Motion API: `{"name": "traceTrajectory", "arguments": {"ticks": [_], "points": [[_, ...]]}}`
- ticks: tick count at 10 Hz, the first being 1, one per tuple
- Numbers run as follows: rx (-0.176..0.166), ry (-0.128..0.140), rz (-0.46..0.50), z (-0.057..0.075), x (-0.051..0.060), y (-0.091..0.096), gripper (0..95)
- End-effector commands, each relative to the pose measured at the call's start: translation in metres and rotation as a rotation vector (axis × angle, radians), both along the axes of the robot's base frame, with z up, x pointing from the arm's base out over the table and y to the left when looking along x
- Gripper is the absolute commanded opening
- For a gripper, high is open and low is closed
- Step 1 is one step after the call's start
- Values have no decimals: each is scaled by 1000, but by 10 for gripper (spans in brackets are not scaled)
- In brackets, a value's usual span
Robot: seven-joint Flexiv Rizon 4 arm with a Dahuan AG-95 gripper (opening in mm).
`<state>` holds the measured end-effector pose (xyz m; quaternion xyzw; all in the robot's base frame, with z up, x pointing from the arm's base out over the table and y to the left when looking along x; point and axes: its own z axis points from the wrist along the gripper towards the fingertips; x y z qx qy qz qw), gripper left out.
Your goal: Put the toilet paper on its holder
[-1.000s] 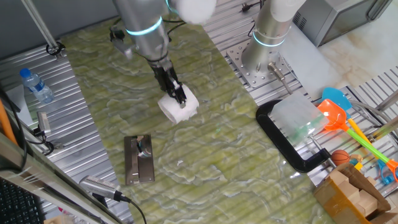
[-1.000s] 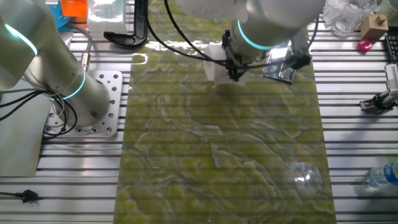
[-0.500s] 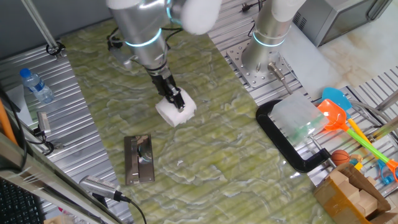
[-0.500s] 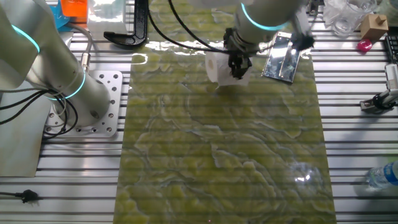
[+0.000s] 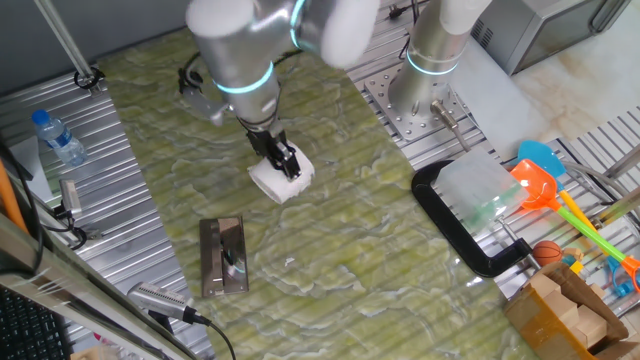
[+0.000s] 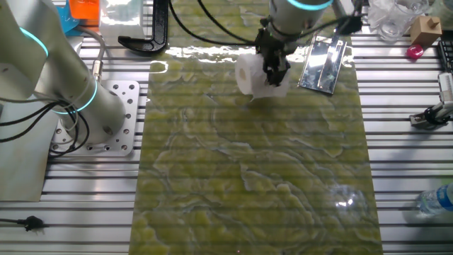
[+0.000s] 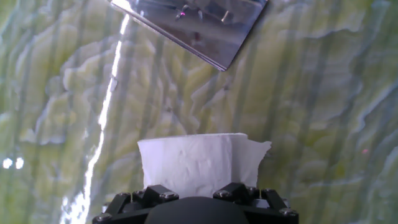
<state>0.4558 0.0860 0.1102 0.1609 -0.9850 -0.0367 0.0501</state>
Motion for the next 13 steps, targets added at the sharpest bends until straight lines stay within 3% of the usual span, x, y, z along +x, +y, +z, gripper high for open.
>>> {"name": "traceTrajectory", "arguments": {"ticks": [1,6,13], "points": [[-33,2,24,9,10,0,0],[-35,6,96,12,31,-22,0],[-75,5,269,8,61,-20,0]]}}
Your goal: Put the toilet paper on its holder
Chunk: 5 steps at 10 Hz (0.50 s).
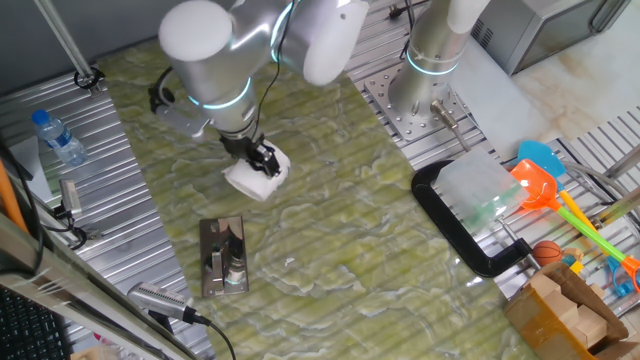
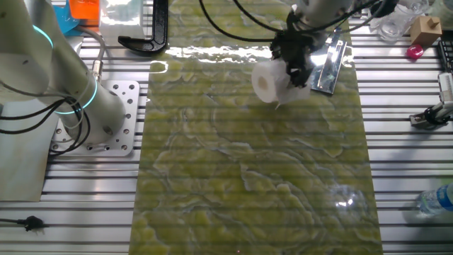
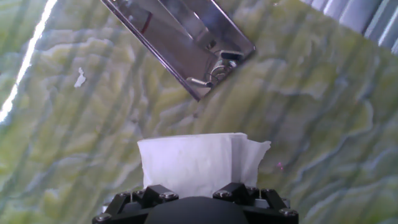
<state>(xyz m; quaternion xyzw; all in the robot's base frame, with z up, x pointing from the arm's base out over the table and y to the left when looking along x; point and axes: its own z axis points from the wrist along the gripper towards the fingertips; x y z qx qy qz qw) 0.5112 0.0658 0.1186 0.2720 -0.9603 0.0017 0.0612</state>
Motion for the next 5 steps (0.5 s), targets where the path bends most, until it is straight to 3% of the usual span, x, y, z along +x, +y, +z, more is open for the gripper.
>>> {"name": "traceTrajectory", "arguments": {"ticks": [1,5], "points": [[-14,-2,74,-1,10,0,0],[-25,-12,180,-5,26,-13,0]]}}
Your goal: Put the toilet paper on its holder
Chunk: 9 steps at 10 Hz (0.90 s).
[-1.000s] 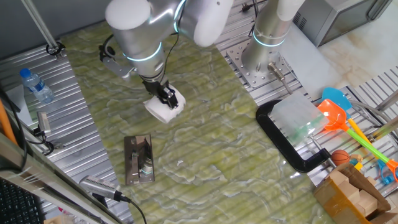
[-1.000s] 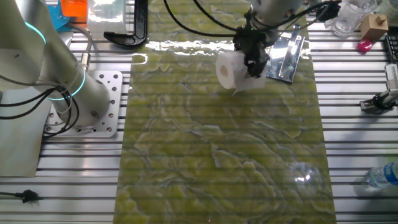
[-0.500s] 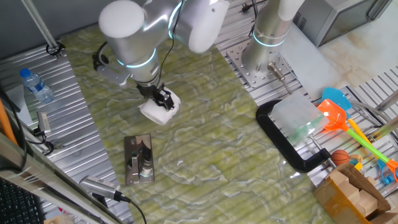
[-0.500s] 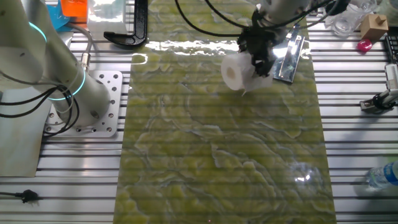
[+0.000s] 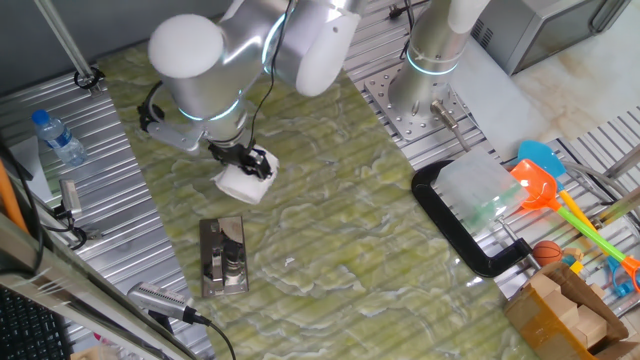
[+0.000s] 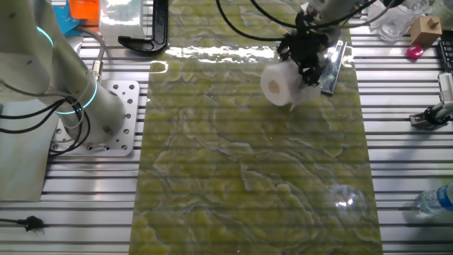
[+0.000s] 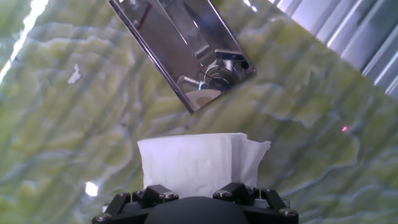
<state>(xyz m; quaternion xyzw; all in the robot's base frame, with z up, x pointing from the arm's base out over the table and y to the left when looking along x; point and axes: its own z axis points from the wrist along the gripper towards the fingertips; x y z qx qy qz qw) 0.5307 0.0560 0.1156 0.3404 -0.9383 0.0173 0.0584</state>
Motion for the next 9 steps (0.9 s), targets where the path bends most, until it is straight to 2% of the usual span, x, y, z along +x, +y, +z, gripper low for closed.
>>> {"name": "traceTrajectory", "arguments": {"ticks": [1,5,9], "points": [[-1,-2,64,-3,13,-5,0],[-3,1,89,5,32,-2,0],[4,2,130,0,50,2,0]]}}
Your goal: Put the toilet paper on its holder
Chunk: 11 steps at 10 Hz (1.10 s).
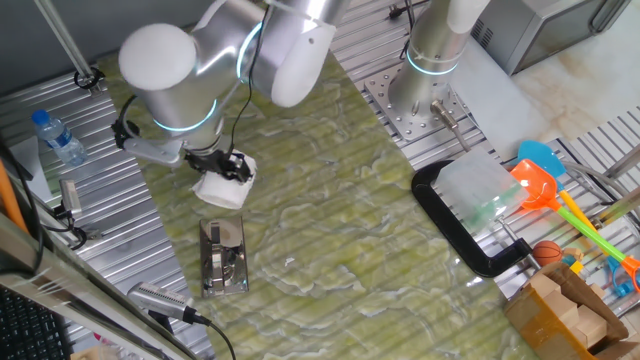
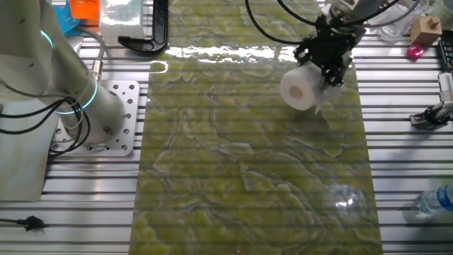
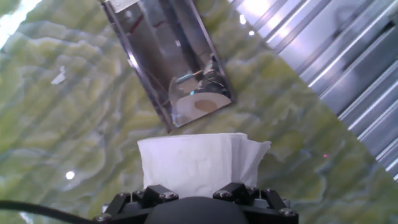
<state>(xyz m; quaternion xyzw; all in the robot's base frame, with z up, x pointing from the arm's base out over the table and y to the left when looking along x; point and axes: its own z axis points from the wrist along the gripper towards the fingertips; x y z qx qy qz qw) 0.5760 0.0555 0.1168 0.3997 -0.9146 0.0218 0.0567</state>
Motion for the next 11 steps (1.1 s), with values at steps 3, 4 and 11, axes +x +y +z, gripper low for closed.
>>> {"name": "traceTrajectory", "arguments": {"ticks": [3,4,11], "points": [[3,-9,-8,-4,14,7,0],[3,-11,-7,-4,18,9,0],[32,-5,46,-11,30,15,0]]}}
